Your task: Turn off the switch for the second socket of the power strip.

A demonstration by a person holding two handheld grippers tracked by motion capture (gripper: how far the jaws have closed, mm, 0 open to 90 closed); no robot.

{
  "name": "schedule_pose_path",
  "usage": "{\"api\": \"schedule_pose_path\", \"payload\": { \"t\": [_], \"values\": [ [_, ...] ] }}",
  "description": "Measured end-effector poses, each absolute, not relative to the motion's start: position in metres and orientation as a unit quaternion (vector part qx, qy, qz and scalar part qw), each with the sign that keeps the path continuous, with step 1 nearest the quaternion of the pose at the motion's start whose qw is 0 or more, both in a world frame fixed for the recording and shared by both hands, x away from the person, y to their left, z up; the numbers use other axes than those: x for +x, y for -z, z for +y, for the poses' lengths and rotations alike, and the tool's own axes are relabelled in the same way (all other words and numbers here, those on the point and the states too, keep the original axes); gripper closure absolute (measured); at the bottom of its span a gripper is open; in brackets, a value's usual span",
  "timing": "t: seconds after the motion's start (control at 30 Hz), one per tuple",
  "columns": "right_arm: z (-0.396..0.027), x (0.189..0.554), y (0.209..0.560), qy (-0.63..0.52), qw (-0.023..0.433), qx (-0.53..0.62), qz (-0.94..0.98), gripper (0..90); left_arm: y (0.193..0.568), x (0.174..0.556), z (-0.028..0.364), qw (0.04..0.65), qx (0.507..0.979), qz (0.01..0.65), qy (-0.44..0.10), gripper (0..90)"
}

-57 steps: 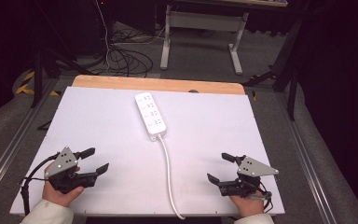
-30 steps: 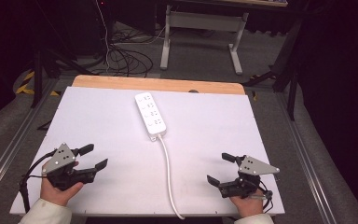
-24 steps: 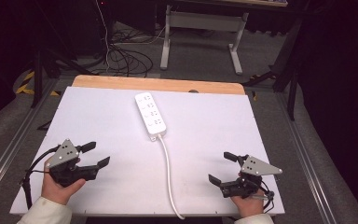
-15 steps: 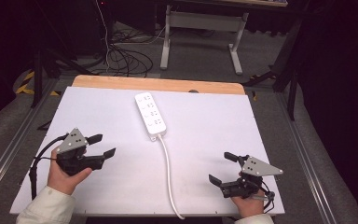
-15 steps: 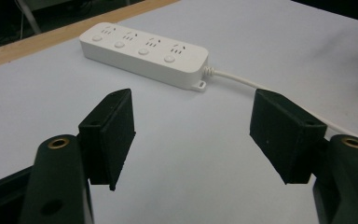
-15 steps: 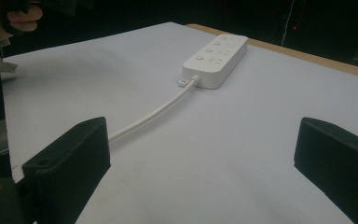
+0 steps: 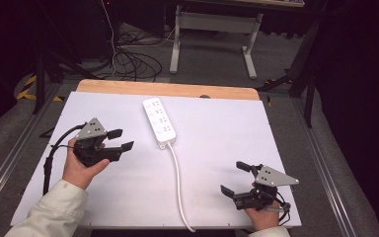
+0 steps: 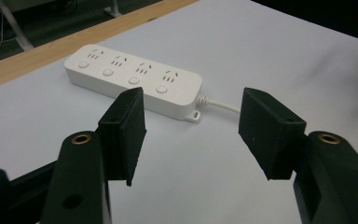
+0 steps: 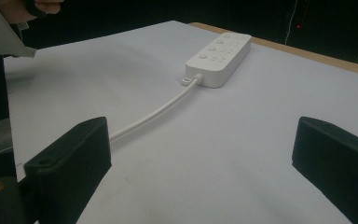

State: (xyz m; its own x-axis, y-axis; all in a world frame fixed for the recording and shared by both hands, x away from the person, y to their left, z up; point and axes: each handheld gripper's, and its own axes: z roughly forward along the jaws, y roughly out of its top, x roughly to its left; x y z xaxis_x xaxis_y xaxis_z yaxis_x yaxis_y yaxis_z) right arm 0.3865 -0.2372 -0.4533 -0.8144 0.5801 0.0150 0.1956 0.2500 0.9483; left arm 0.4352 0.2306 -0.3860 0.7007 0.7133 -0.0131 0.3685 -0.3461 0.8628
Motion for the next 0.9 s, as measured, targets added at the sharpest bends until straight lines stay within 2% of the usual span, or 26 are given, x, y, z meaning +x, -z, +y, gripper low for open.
{"api": "schedule_pose_path", "payload": {
  "t": [0.4, 0.63, 0.9],
  "values": [
    [-0.237, 0.386, 0.453, -0.559, 0.168, 0.249, 0.773, 5.1, 0.376, 0.459, 0.213, 0.448, 0.809, 0.335, -0.182, 44.8],
    [-0.237, 0.386, 0.453, -0.560, 0.166, 0.247, 0.773, 5.1, 0.375, 0.474, 0.199, 0.438, 0.812, 0.340, -0.182, 51.6],
    [-0.237, 0.386, 0.453, -0.563, 0.164, 0.246, 0.772, 5.1, 0.379, 0.495, 0.184, 0.439, 0.811, 0.346, -0.174, 55.1]
  ]
}}
